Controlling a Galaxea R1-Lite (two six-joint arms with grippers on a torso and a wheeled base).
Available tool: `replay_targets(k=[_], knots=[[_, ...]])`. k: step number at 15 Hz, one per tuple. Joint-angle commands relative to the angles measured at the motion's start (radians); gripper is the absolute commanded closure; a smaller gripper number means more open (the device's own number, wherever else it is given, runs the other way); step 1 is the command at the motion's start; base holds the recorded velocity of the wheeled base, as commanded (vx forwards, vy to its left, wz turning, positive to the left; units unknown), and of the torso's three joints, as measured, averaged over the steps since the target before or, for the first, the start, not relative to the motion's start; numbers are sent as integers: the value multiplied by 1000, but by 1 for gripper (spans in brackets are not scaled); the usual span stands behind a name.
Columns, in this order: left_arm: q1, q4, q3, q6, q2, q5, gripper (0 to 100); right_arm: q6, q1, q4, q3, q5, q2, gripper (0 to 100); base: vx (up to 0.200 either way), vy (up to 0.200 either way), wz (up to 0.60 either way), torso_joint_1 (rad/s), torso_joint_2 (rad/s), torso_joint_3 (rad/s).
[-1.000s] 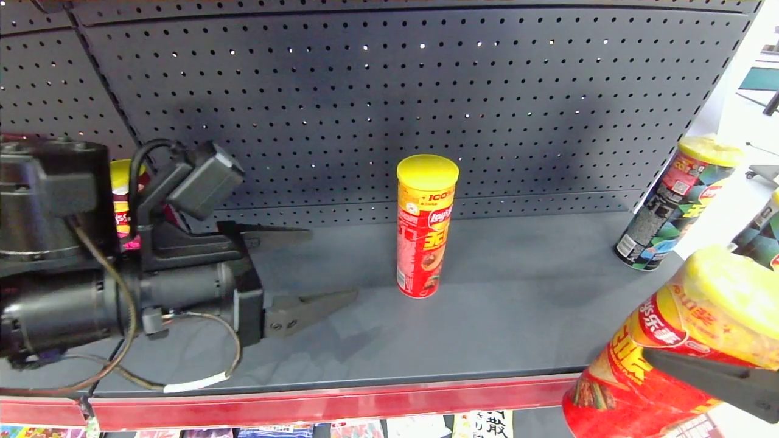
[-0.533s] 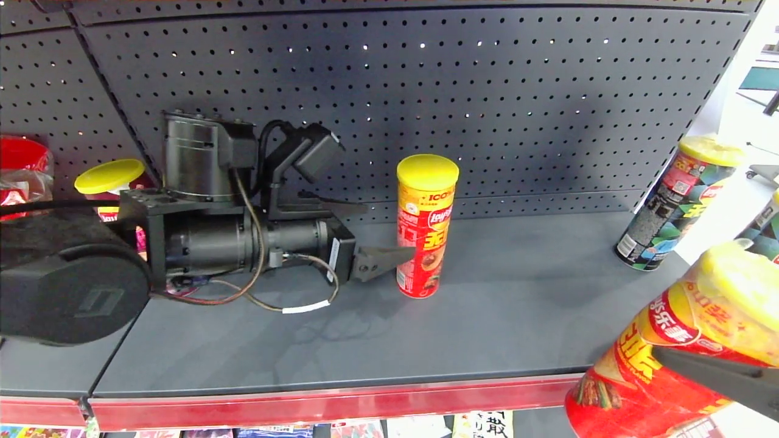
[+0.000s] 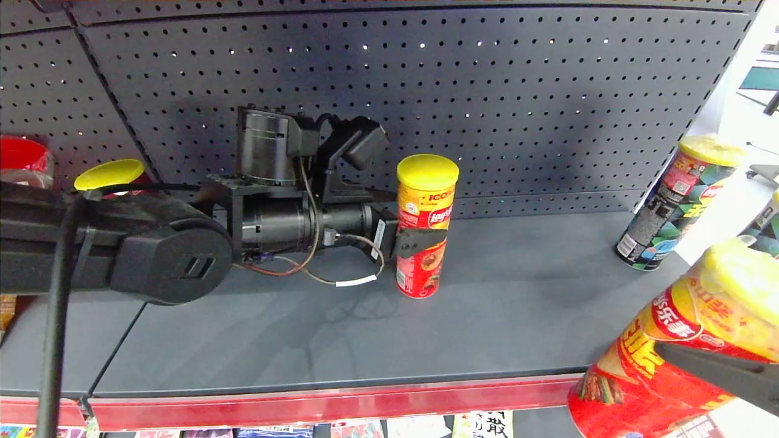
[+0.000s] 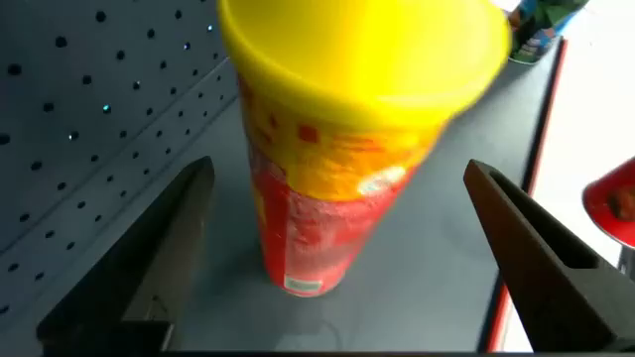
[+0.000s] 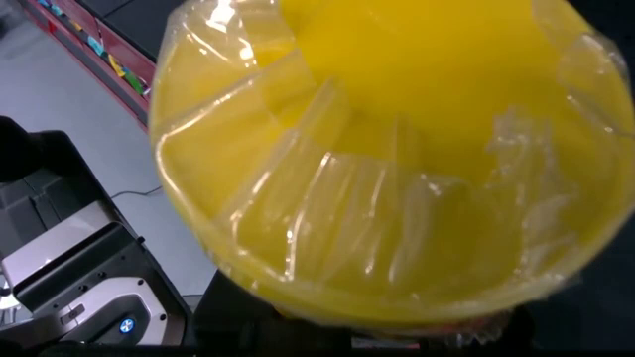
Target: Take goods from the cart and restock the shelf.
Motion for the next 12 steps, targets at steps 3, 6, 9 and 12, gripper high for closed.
replay_targets(k=[3, 6, 9, 12], knots=[[-23, -2, -46, 0, 43, 34, 0, 0, 0, 0, 0, 1, 0, 100, 0, 0, 0, 0, 0, 0], [-41, -2, -73, -8, 51, 37, 0, 0, 0, 0, 0, 1, 3, 100, 0, 0, 0, 0, 0, 0], [-43, -33, -106, -22, 86, 62, 0, 1, 0, 0, -1, 1, 1, 100, 0, 0, 0, 0, 0, 0], [-47, -81, -101, -25, 114, 82, 0, 1, -2, 0, -3, 1, 0, 100, 0, 0, 0, 0, 0, 0]])
